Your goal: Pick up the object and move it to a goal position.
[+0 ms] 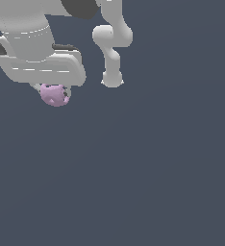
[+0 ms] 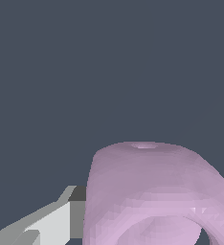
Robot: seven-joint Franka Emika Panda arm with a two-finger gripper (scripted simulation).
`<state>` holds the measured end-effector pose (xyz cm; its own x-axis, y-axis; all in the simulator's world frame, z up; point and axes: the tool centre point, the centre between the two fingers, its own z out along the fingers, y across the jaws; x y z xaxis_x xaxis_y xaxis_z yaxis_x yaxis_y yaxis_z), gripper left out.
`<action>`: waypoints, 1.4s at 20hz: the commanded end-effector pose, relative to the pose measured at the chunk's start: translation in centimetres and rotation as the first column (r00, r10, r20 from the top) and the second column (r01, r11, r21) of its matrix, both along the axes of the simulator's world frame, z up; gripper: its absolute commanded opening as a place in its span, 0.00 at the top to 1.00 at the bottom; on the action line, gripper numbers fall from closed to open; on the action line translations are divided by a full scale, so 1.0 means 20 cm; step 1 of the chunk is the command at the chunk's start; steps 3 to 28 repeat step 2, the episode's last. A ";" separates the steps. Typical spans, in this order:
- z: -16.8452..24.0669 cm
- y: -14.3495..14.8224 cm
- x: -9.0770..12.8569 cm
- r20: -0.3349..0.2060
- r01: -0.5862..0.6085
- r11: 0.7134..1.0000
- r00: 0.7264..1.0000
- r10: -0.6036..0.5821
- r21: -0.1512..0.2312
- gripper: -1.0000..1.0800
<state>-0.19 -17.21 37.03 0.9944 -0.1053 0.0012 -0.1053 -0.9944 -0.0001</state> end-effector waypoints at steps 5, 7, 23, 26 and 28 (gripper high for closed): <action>0.02 -0.01 0.00 -0.001 -0.001 1.000 1.000 0.001 0.000 1.00; 0.02 -0.01 0.00 -0.001 -0.001 1.000 1.000 0.001 0.000 1.00; 0.02 -0.01 0.00 -0.001 -0.001 1.000 1.000 0.001 0.000 1.00; 0.02 -0.01 0.00 -0.001 -0.001 1.000 1.000 0.001 0.000 1.00; 0.02 -0.01 0.00 -0.001 -0.001 1.000 1.000 0.001 0.000 1.00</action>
